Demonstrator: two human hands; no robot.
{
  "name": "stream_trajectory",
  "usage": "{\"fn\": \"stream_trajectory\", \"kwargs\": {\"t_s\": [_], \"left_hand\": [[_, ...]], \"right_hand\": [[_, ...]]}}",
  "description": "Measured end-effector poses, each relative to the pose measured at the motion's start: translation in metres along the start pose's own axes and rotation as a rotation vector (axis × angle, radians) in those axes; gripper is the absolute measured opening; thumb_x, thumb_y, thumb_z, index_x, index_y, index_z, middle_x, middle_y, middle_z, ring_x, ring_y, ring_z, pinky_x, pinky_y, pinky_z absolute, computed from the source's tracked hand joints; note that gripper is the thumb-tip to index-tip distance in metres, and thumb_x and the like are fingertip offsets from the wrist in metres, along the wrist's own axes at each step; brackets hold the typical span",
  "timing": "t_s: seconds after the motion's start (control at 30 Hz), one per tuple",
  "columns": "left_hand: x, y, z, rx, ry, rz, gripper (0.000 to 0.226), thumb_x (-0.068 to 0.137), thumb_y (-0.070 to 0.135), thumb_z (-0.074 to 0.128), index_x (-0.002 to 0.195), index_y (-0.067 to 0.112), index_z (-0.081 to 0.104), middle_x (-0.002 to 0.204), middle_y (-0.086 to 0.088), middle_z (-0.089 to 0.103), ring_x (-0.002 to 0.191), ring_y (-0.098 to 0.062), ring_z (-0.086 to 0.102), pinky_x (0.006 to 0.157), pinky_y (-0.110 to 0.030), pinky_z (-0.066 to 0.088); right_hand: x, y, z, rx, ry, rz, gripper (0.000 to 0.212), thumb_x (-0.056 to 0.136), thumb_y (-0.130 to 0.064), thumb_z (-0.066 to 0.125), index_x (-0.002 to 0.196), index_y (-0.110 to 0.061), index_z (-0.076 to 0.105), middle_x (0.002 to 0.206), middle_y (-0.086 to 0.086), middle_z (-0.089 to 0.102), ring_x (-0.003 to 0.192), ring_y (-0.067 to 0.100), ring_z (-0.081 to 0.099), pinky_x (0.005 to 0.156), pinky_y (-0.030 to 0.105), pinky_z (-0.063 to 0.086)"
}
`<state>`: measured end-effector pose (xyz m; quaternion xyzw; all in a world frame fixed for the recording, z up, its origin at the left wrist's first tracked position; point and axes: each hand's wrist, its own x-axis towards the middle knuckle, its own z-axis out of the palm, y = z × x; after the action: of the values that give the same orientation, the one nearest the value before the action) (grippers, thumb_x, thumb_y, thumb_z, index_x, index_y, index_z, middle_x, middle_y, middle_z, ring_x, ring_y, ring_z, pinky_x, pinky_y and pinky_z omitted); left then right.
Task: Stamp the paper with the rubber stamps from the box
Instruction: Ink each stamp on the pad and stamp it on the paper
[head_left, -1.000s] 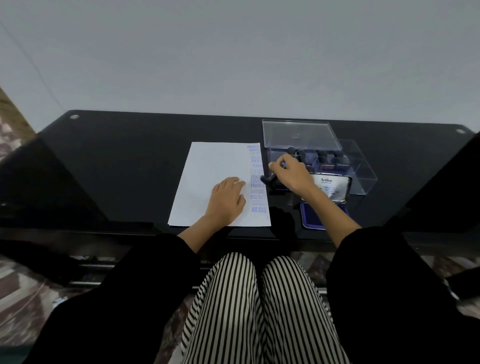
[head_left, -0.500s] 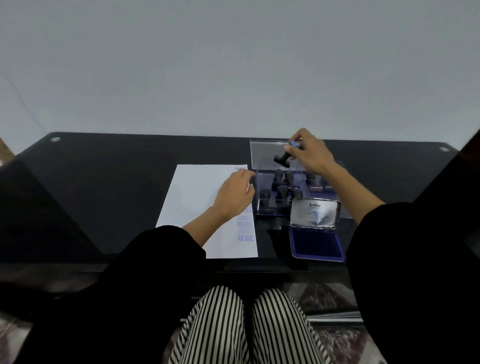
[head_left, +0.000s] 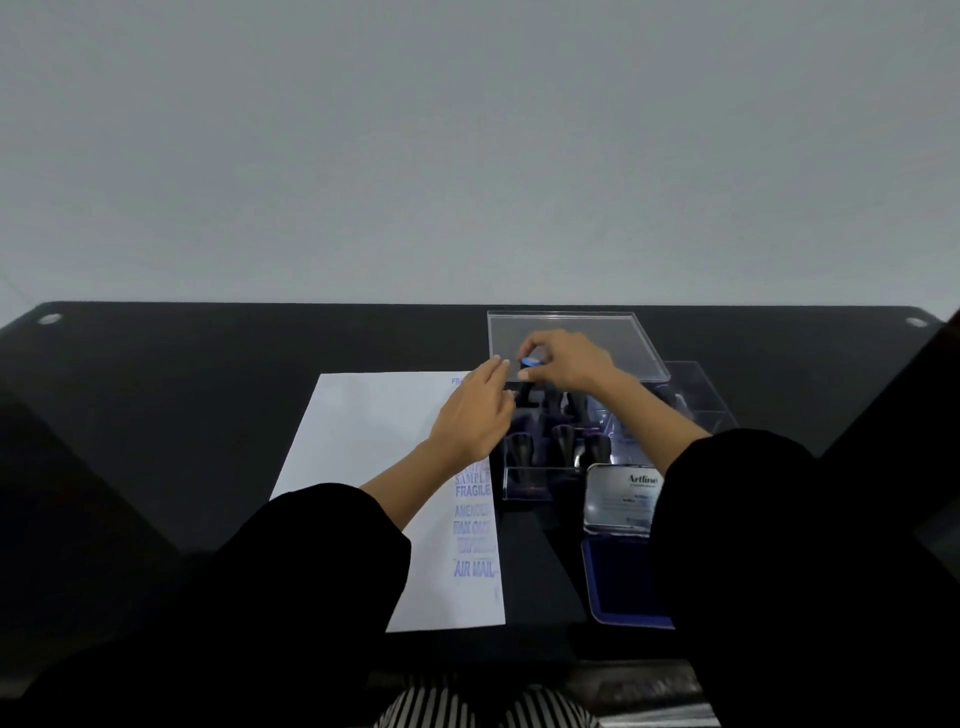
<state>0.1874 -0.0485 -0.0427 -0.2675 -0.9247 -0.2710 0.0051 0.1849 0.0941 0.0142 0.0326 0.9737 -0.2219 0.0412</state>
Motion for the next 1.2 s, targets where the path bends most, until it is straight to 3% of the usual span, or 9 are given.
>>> {"fn": "stream_trajectory", "kwargs": {"t_s": [0.1,0.27,0.5,0.73,1.0,1.2], "left_hand": [[0.001,-0.002,0.002,-0.033,-0.007,-0.003,0.05,0.101,0.021,0.028,0.148,0.006,0.018,0.157,-0.007,0.016,0.146,-0.017,0.014,0.118,-0.026,0.015],[0.001,-0.004,0.003,-0.035,-0.005,0.004,0.05,0.101,0.022,0.028,0.148,0.008,0.018,0.157,-0.006,0.017,0.146,-0.016,0.015,0.117,-0.025,0.015],[0.001,-0.003,0.002,-0.006,-0.016,-0.001,0.05,0.101,0.024,0.027,0.148,0.008,0.018,0.157,-0.006,0.017,0.146,-0.017,0.014,0.117,-0.025,0.014],[0.0,-0.001,-0.003,0.055,-0.054,-0.001,0.051,0.102,0.024,0.027,0.148,0.007,0.017,0.157,-0.007,0.015,0.146,-0.019,0.013,0.118,-0.028,0.013],[-0.003,0.008,-0.01,0.105,-0.052,0.02,0.051,0.101,0.023,0.028,0.147,0.005,0.018,0.157,-0.009,0.016,0.146,-0.021,0.014,0.119,-0.031,0.014],[-0.007,0.027,-0.008,0.087,-0.029,0.114,0.048,0.101,0.022,0.029,0.147,0.007,0.023,0.156,-0.007,0.02,0.146,-0.019,0.016,0.118,-0.027,0.012]], "right_hand": [[0.006,-0.001,0.005,-0.032,-0.041,0.047,0.042,0.087,-0.033,0.063,0.12,-0.011,0.046,0.121,0.01,0.06,0.107,0.026,0.057,0.085,0.035,0.043],[0.009,-0.007,0.009,-0.076,0.004,0.065,0.036,0.09,-0.035,0.059,0.115,-0.01,0.049,0.117,0.009,0.063,0.106,0.025,0.059,0.089,0.037,0.044],[0.005,-0.01,0.022,-0.125,0.035,0.117,0.033,0.089,-0.034,0.06,0.108,-0.007,0.064,0.11,0.01,0.067,0.103,0.027,0.062,0.079,0.032,0.043],[-0.006,-0.005,0.022,-0.159,0.054,0.109,0.036,0.089,-0.038,0.059,0.118,-0.017,0.057,0.12,0.006,0.062,0.112,0.025,0.057,0.086,0.034,0.044],[-0.031,0.008,-0.008,-0.079,0.169,0.108,0.02,0.088,-0.027,0.061,0.106,-0.017,0.062,0.113,0.004,0.065,0.103,0.023,0.06,0.074,0.028,0.041],[-0.06,0.022,-0.014,-0.241,0.116,0.173,0.016,0.087,-0.029,0.063,0.094,-0.015,0.067,0.101,0.006,0.069,0.096,0.025,0.064,0.071,0.029,0.043]]}}
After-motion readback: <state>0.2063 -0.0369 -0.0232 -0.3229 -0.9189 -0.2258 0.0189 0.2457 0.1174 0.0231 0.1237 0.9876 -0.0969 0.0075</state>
